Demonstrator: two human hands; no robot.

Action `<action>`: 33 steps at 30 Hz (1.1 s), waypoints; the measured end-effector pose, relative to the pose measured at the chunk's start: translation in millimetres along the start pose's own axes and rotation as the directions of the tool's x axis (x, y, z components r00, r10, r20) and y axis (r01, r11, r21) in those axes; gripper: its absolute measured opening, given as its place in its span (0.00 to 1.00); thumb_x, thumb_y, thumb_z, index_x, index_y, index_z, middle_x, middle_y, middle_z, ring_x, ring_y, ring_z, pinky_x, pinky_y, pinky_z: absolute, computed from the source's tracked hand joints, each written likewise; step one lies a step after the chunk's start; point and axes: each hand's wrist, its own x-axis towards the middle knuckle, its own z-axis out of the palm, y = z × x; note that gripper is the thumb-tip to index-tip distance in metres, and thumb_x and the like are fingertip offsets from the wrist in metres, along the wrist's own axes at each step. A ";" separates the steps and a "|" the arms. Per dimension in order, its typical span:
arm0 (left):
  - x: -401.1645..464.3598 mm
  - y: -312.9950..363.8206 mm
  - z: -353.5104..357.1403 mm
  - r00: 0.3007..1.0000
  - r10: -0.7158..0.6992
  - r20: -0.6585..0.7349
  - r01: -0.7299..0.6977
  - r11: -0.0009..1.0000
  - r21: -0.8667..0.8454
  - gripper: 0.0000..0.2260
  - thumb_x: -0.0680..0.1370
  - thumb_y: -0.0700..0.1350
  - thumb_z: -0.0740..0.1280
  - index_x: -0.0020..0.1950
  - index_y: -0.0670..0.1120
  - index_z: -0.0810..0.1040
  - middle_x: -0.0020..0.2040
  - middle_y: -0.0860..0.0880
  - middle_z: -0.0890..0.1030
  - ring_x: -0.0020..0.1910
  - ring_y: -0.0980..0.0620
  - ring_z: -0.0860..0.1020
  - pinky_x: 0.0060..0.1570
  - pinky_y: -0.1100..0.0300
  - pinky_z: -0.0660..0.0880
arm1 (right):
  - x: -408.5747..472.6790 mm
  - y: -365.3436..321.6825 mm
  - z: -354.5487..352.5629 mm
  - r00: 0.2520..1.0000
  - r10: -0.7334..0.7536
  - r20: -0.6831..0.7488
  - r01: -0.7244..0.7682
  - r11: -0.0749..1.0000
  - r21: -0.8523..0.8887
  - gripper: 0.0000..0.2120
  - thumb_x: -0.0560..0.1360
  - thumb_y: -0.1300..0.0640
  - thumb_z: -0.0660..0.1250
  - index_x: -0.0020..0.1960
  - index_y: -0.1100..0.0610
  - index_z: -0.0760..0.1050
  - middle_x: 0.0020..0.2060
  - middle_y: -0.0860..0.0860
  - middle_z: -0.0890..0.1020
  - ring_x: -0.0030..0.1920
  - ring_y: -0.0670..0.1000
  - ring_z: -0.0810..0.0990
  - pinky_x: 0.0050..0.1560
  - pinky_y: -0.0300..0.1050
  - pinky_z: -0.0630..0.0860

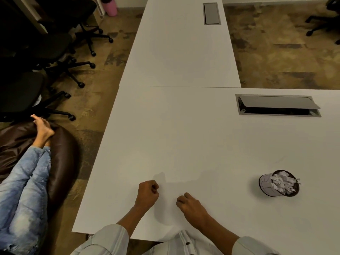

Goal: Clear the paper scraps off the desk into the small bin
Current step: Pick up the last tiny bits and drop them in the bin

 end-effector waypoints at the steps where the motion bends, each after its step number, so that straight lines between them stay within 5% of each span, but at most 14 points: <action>1: 0.2 1.8 0.4 1.000 0.002 0.002 -0.002 1.000 -0.002 0.09 0.66 0.29 0.67 0.39 0.41 0.81 0.35 0.48 0.81 0.32 0.58 0.77 0.32 0.75 0.72 | 1.7 0.2 1.7 0.999 0.032 0.000 -0.032 0.999 0.020 0.15 0.57 0.66 0.77 0.40 0.54 0.81 0.39 0.46 0.81 0.37 0.47 0.77 0.22 0.37 0.70; 5: 1.9 9.3 2.3 1.000 0.008 0.007 -0.008 1.000 -0.002 0.08 0.67 0.30 0.67 0.40 0.41 0.81 0.35 0.48 0.81 0.32 0.58 0.77 0.30 0.76 0.72 | 6.1 6.0 3.4 0.980 0.197 -0.003 -0.191 0.956 0.224 0.12 0.57 0.65 0.75 0.37 0.52 0.82 0.33 0.45 0.83 0.31 0.48 0.78 0.27 0.35 0.72; 9: 6.0 18.6 5.8 1.000 0.023 0.008 -0.022 1.000 -0.006 0.08 0.67 0.30 0.67 0.39 0.41 0.81 0.36 0.47 0.82 0.32 0.55 0.78 0.30 0.75 0.71 | -1.3 12.3 -6.4 0.914 0.407 0.008 -0.366 0.813 0.453 0.10 0.63 0.65 0.69 0.40 0.55 0.84 0.37 0.47 0.86 0.36 0.48 0.82 0.39 0.33 0.74; 13: 9.5 31.0 15.1 0.998 0.058 0.000 -0.058 0.998 -0.019 0.12 0.65 0.29 0.66 0.36 0.46 0.79 0.35 0.48 0.81 0.32 0.56 0.78 0.32 0.76 0.72 | -24.3 26.7 -31.4 0.775 0.632 -0.013 -0.464 0.583 0.667 0.09 0.65 0.64 0.71 0.42 0.55 0.85 0.36 0.46 0.86 0.34 0.41 0.82 0.41 0.31 0.77; 18: 12.8 52.8 38.5 0.990 0.141 0.020 -0.141 0.990 -0.019 0.13 0.64 0.28 0.66 0.34 0.47 0.77 0.34 0.47 0.81 0.33 0.52 0.79 0.32 0.74 0.73 | -72.9 57.9 -86.1 0.549 0.824 -0.139 -0.388 0.398 0.831 0.09 0.65 0.69 0.73 0.37 0.55 0.84 0.32 0.42 0.84 0.33 0.43 0.83 0.37 0.33 0.78; 26: 18.7 149.9 89.9 0.925 0.365 0.101 -0.357 0.930 -0.089 0.09 0.65 0.29 0.67 0.37 0.42 0.81 0.35 0.49 0.81 0.35 0.54 0.80 0.34 0.74 0.74 | -153.9 146.6 -169.2 0.182 0.918 -0.353 -0.410 0.397 0.821 0.07 0.66 0.65 0.76 0.38 0.54 0.82 0.31 0.46 0.83 0.36 0.40 0.82 0.37 0.27 0.75; 33: 4.0 276.8 135.0 0.827 0.552 0.108 -0.508 0.816 -0.277 0.07 0.65 0.32 0.67 0.37 0.43 0.80 0.36 0.48 0.82 0.36 0.54 0.80 0.36 0.66 0.79 | -173.5 192.2 -183.6 0.190 0.910 -0.369 -0.439 0.415 0.797 0.07 0.69 0.64 0.73 0.39 0.53 0.79 0.36 0.45 0.83 0.36 0.40 0.82 0.36 0.37 0.80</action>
